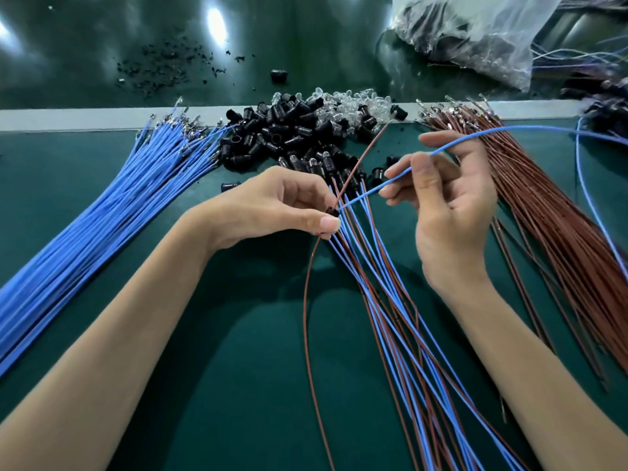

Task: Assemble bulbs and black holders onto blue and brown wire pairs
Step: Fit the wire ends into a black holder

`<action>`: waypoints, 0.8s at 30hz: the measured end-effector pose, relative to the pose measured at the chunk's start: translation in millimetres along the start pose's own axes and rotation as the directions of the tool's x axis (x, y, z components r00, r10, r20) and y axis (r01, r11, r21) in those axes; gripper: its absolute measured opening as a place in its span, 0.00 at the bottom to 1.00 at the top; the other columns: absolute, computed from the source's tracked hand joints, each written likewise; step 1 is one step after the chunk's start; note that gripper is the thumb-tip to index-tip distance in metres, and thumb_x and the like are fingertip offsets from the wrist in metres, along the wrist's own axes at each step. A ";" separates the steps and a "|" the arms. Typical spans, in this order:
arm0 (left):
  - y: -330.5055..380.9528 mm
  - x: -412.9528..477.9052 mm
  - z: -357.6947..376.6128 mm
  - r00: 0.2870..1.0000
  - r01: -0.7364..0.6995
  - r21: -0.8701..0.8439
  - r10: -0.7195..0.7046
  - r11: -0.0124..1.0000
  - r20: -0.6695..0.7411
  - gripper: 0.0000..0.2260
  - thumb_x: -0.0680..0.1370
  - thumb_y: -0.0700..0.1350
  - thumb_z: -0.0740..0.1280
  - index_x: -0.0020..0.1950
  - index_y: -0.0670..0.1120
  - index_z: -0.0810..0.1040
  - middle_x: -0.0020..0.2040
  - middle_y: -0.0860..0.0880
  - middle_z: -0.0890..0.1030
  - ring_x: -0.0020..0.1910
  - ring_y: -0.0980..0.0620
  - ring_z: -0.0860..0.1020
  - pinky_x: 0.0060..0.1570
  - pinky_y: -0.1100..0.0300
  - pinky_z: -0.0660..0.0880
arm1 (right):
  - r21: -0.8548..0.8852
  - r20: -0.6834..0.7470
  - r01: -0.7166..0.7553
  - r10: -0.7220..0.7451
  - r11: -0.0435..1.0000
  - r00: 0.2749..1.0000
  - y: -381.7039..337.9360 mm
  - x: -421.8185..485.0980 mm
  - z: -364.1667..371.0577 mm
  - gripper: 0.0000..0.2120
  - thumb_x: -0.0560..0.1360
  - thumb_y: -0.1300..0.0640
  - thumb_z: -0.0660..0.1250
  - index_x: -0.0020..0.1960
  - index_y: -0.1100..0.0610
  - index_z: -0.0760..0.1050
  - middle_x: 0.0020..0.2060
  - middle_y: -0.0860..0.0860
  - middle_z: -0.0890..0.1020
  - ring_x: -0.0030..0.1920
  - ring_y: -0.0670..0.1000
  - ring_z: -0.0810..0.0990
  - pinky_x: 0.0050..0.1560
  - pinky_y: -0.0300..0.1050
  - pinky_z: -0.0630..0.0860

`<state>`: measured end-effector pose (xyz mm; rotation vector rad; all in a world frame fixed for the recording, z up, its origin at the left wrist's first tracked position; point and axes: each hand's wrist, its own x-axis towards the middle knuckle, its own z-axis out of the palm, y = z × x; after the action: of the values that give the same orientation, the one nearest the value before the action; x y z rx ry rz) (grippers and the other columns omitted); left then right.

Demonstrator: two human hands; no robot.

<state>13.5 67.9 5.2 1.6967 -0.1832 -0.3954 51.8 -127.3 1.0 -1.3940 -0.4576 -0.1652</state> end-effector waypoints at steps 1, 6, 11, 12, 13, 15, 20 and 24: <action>0.2 -0.2 0.2 1.000 0.007 0.005 -0.007 1.000 0.006 0.07 0.69 0.44 0.72 0.45 0.44 0.80 0.40 0.50 0.84 0.41 0.55 0.80 0.45 0.68 0.74 | -0.016 0.012 -0.015 0.015 1.000 1.000 0.4 -0.4 0.2 0.06 0.81 0.64 0.59 0.52 0.53 0.68 0.35 0.48 0.82 0.32 0.47 0.81 0.36 0.38 0.76; 1.7 -0.4 1.7 1.000 0.017 0.022 -0.017 1.000 0.006 0.07 0.69 0.49 0.73 0.43 0.48 0.82 0.38 0.49 0.83 0.40 0.56 0.79 0.44 0.69 0.74 | -0.026 0.019 -0.050 0.050 0.998 0.999 2.0 0.9 -1.1 0.06 0.80 0.64 0.59 0.52 0.53 0.69 0.35 0.48 0.82 0.33 0.47 0.81 0.37 0.38 0.76; 2.5 0.5 2.8 1.000 0.024 0.046 -0.025 0.999 0.002 0.05 0.69 0.48 0.73 0.42 0.49 0.82 0.38 0.51 0.83 0.39 0.57 0.79 0.43 0.70 0.73 | -0.029 0.081 -0.066 0.069 0.997 0.994 4.6 -1.4 2.2 0.06 0.80 0.64 0.60 0.51 0.53 0.70 0.34 0.47 0.82 0.31 0.46 0.80 0.35 0.38 0.76; 2.5 0.3 3.1 1.000 0.023 0.047 -0.023 0.999 0.001 0.06 0.69 0.49 0.73 0.43 0.49 0.82 0.38 0.51 0.83 0.38 0.58 0.79 0.42 0.71 0.73 | -0.041 0.113 -0.086 0.090 0.995 0.990 5.3 -1.9 2.8 0.06 0.80 0.63 0.60 0.50 0.53 0.70 0.34 0.47 0.82 0.31 0.46 0.80 0.35 0.38 0.76; 2.6 0.3 3.5 1.000 0.022 0.048 -0.022 0.999 0.001 0.07 0.69 0.49 0.73 0.43 0.48 0.82 0.38 0.52 0.83 0.38 0.58 0.79 0.42 0.71 0.73 | -0.056 0.142 -0.108 0.115 0.993 0.983 5.9 -2.1 3.0 0.05 0.79 0.63 0.61 0.50 0.53 0.71 0.34 0.47 0.82 0.30 0.47 0.80 0.34 0.38 0.76; 3.3 0.5 3.8 1.000 0.027 0.052 -0.027 0.998 0.001 0.08 0.68 0.50 0.73 0.43 0.48 0.82 0.38 0.52 0.83 0.38 0.59 0.79 0.41 0.72 0.72 | -0.072 0.163 -0.139 0.150 0.988 0.975 6.3 -1.6 1.9 0.04 0.78 0.62 0.62 0.48 0.54 0.73 0.33 0.47 0.82 0.30 0.47 0.80 0.34 0.38 0.76; 3.2 1.1 4.2 0.999 0.043 0.089 -0.042 0.995 -0.013 0.08 0.71 0.48 0.73 0.44 0.45 0.83 0.39 0.49 0.83 0.40 0.57 0.79 0.45 0.69 0.74 | -0.043 0.124 -0.142 0.146 0.989 0.982 6.1 0.3 -0.2 0.05 0.78 0.63 0.63 0.46 0.54 0.74 0.33 0.48 0.82 0.30 0.47 0.80 0.35 0.37 0.76; 6.3 0.4 6.6 0.999 0.050 0.141 -0.051 0.989 0.005 0.10 0.70 0.50 0.72 0.44 0.44 0.83 0.38 0.48 0.83 0.39 0.56 0.78 0.43 0.69 0.72 | -0.046 0.185 -0.214 0.219 0.976 0.958 8.3 -0.6 1.6 0.05 0.78 0.63 0.63 0.45 0.55 0.74 0.32 0.48 0.83 0.30 0.46 0.81 0.33 0.36 0.76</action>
<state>12.1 60.7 10.5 1.8418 -0.1778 -0.4359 54.0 -124.4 -6.6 -1.4810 -0.4571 0.1428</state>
